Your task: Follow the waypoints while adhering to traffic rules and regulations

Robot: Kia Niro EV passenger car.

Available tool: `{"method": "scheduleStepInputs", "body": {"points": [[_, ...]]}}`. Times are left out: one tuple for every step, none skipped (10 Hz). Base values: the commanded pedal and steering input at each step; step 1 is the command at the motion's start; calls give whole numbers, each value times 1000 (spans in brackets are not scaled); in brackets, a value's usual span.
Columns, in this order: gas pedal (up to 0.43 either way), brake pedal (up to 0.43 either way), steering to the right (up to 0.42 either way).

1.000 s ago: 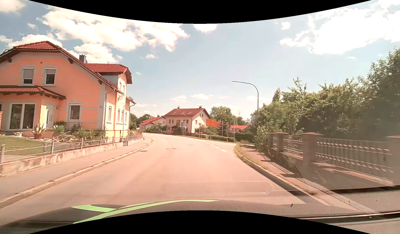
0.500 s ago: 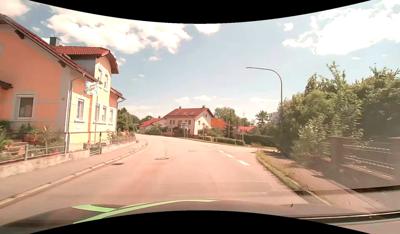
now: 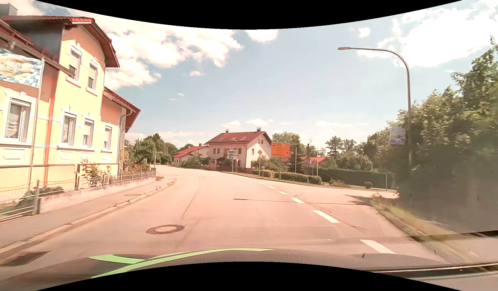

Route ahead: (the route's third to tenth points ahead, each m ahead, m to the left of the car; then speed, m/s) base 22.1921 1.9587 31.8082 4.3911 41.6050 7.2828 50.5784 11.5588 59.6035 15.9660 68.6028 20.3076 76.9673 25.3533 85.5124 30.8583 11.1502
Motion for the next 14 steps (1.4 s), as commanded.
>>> {"method": "scheduleStepInputs", "body": {"points": [[98, 0, -21], [98, 0, -24], [118, 0, -29], [130, 0, -31], [130, 0, -32], [130, 0, -32], [130, 0, -33], [130, 0, -32], [130, 0, -32], [130, 0, -32], [130, 0, -32], [130, 0, -33], [130, 0, -35], [130, 0, -38]]}}
